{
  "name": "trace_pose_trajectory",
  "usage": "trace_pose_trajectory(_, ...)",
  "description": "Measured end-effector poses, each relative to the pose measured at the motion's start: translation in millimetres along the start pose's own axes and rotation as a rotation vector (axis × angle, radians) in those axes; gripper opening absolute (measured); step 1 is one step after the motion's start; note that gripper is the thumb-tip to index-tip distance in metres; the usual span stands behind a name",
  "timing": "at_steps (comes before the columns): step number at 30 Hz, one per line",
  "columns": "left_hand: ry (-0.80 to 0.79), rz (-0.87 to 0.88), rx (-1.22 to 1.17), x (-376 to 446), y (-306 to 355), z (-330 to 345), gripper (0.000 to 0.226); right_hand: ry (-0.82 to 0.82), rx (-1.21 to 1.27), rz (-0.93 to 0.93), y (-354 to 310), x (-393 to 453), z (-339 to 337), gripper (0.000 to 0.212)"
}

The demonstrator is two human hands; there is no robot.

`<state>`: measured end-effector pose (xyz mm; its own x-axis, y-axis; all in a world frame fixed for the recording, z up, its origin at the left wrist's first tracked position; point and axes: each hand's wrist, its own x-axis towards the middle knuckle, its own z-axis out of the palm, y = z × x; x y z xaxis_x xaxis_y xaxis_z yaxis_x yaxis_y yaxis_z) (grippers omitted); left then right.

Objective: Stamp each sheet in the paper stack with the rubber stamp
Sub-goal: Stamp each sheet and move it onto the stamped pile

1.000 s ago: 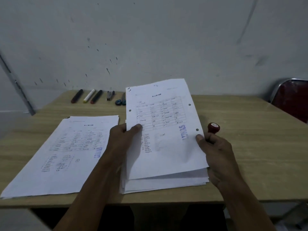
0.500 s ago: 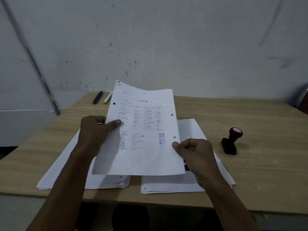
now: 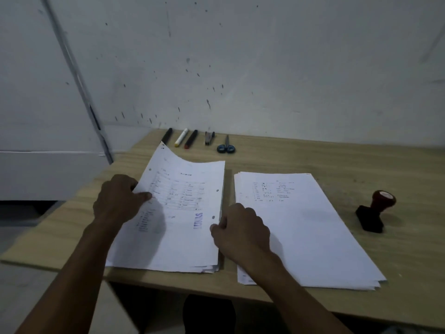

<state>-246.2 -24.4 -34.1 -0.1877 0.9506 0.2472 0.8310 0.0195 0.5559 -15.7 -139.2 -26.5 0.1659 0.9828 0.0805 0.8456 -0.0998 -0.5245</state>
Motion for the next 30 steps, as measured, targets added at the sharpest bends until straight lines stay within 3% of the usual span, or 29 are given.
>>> trace_pose_trajectory(5, 0.007, -0.052, 0.112, -2, -6, 4, 0.039, -0.027, -0.071, -0.004, -2, 2, 6, 0.022)
trace_pose_trajectory(11, 0.059, -0.069, 0.17, -2, -5, 5, 0.069, 0.005, -0.019, 0.01, 1, 4, 13, 0.029)
trace_pose_trajectory(17, 0.134, 0.055, 0.101, -11, 11, 12, 0.046, 0.086, 0.156, -0.057, 12, -1, 3, 0.027)
trace_pose_trajectory(21, 0.176, 0.287, -0.093, -27, 45, 25, 0.033, 0.159, 0.234, -0.1, 30, -3, -9, 0.022)
trace_pose_trajectory(24, 0.106, 0.451, -0.197, -44, 79, 40, 0.03, 0.223, 0.253, -0.115, 49, -4, -21, 0.02)
trace_pose_trajectory(30, -0.053, 0.603, -0.334, -73, 133, 79, 0.022, 0.42, 0.204, -0.093, 98, -9, -52, 0.021)
